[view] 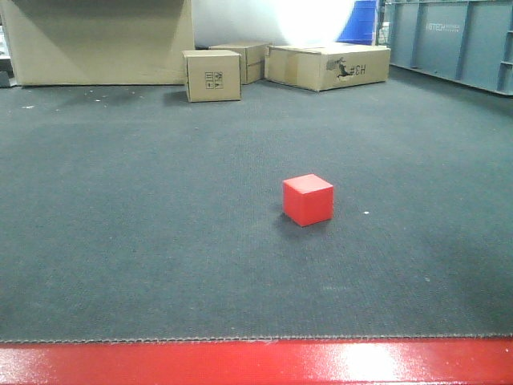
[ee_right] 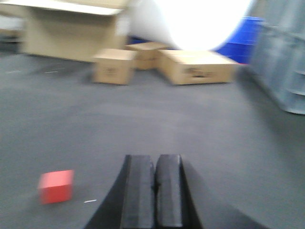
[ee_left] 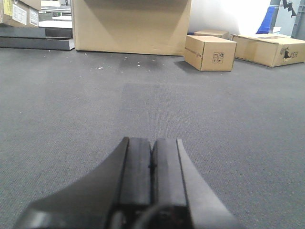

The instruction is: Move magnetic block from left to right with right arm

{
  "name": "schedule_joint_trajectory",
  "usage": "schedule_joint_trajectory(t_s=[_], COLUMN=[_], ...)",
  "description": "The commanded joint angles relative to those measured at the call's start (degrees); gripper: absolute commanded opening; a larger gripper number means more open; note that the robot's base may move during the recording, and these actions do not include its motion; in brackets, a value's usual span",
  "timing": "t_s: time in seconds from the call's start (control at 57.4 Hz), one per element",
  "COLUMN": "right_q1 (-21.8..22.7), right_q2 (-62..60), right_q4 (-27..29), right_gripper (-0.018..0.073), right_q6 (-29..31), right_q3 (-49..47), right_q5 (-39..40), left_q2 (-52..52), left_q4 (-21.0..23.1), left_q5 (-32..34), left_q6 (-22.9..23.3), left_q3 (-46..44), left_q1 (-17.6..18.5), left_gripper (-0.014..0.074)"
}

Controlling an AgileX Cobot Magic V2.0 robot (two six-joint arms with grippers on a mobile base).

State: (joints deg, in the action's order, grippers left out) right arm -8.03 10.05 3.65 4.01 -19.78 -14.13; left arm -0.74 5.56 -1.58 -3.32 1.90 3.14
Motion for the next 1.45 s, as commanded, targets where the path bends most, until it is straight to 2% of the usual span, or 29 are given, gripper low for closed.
schedule_joint_trajectory(t_s=[0.0, 0.139, 0.331, 0.436, 1.429], right_q1=[5.9, 11.3, 12.3, 12.3, 12.3], right_q2=[-0.5, -5.0, -11.9, -11.9, -11.9], right_q4=[-0.5, -0.5, -0.4, -0.3, -0.3], right_gripper=[0.0059, 0.0059, 0.0059, 0.0059, 0.0059], right_q6=[0.2, 0.2, 0.1, 0.1, 0.1], right_q3=[2.5, 11.3, 21.7, 21.5, 21.5], right_q5=[10.1, 15.8, 20.4, 17.3, 17.4], left_q2=[-0.5, -0.5, -0.5, -0.5, -0.5], left_q4=[0.3, 0.3, 0.3, 0.3, 0.3], left_q5=[4.8, 4.8, 4.8, 4.8, 4.8], left_q6=[0.3, 0.3, 0.3, 0.3, 0.3], left_q3=[0.4, 0.4, 0.4, 0.4, 0.4], left_q1=[-0.1, -0.1, -0.1, -0.1, -0.1], left_gripper=[-0.0126, -0.0126, -0.0126, -0.0126, -0.0126])
